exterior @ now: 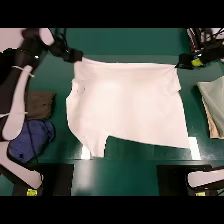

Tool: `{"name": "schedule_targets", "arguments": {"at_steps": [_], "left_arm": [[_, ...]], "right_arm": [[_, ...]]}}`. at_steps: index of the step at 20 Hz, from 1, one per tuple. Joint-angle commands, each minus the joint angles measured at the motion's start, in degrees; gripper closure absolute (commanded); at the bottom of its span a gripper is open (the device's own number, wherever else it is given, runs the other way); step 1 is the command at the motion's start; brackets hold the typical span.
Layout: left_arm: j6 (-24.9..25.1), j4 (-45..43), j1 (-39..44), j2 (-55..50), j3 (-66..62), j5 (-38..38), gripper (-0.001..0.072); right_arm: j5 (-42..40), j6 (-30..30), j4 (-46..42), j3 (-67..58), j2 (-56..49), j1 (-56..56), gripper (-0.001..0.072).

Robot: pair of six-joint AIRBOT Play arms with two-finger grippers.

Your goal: Fold the shirts.

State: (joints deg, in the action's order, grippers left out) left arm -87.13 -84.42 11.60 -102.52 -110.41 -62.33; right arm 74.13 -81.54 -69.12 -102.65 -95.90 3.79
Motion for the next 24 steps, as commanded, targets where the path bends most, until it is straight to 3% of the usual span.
{"name": "schedule_targets", "arguments": {"at_steps": [1,2,3,4,5,6,7,8,14,18,19,20,21,24], "left_arm": [[-0.83,-0.07,0.02,-4.72,0.07,3.67,0.068],[-0.96,-0.2,0.0,-4.66,-0.17,3.63,0.0476],[-0.98,-0.72,0.0,-4.59,-0.72,2.05,0.0223],[-0.96,-1.6,-0.24,-4.59,-2.01,-1.51,0.0194],[-0.96,-2.12,-0.79,-4.57,-3.76,-5.75,0.0194],[-0.96,-2.19,-1.6,-4.28,-5.64,-11.21,0.0257],[-0.96,-2.14,-2.8,-3.06,-6.45,-16.59,0.0379],[-0.9,-2.21,-3.85,-1.2,-5.73,-20.55,0.0455],[-0.92,-2.08,-5.97,15.04,15.82,-23.71,0.0451],[-1.2,-0.72,-5.99,27.28,38.64,-19.65,0.0449],[-1.81,0.24,-5.99,30.05,44.06,-17.94,0.0403],[-3.43,2.19,-5.99,32.87,49.57,-15.82,0.0161],[-5.01,4.07,-5.99,35.19,54.49,-13.55,-0.0007],[-7.45,9.2,-5.99,38.64,65.13,-7.15,-0.0005]], "right_arm": [[-1.49,-0.09,0.94,-3.45,-6.84,0.46,0.0695],[-1.07,-0.07,2.51,-4.85,-8.07,0.44,0.059],[-0.61,-0.07,4.11,-6.08,-8.81,0.28,0.0373],[-0.17,-0.07,5.35,-7.1,-9.05,0.11,0.0321],[0.61,-0.07,5.99,-8.11,-8.74,-0.22,0.0322],[2.01,0.35,6.43,-8.87,-8.0,-0.63,0.0323],[3.39,2.38,6.47,-8.9,-6.78,-1.09,0.0323],[4.98,3.54,6.4,-8.15,-5.01,-1.68,0.0323],[7.17,7.67,6.58,10.86,11.82,-5.77,0.0324],[3.04,8.59,6.54,25.4,22.82,-7.26,0.0324],[2.34,8.61,6.54,28.26,25.0,-7.34,0.0324],[1.68,8.61,6.56,30.53,26.67,-7.34,0.0324],[0.98,8.61,6.58,32.54,28.15,-7.34,0.0324],[-1.09,8.61,6.6,37.68,32.0,-7.34,0.0324]]}}
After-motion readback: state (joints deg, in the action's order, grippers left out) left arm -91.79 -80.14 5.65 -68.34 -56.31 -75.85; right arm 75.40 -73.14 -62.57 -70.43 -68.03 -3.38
